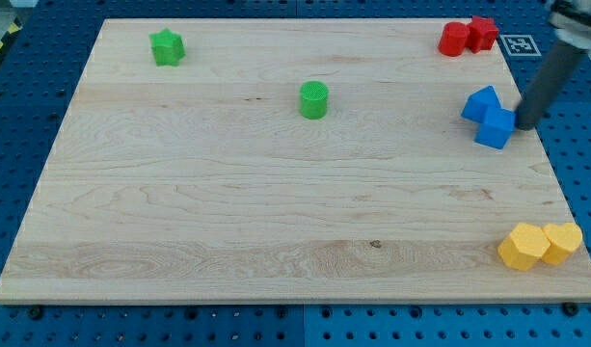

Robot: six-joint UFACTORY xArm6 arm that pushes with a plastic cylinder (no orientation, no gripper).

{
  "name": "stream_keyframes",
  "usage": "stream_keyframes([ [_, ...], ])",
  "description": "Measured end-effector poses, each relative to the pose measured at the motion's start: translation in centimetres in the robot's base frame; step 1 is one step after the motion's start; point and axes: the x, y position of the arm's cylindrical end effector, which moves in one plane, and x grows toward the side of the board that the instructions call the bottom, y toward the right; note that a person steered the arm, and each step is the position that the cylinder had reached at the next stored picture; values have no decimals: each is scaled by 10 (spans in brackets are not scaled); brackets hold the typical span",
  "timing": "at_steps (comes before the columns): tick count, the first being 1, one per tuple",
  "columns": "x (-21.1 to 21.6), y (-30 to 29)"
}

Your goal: Move the blue cube right to the green circle

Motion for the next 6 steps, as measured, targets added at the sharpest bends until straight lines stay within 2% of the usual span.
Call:
stream_keyframes([
  [1,0,-25],
  [2,20,11],
  [3,32,3],
  [5,-5,-130],
  [6,13,-117],
])
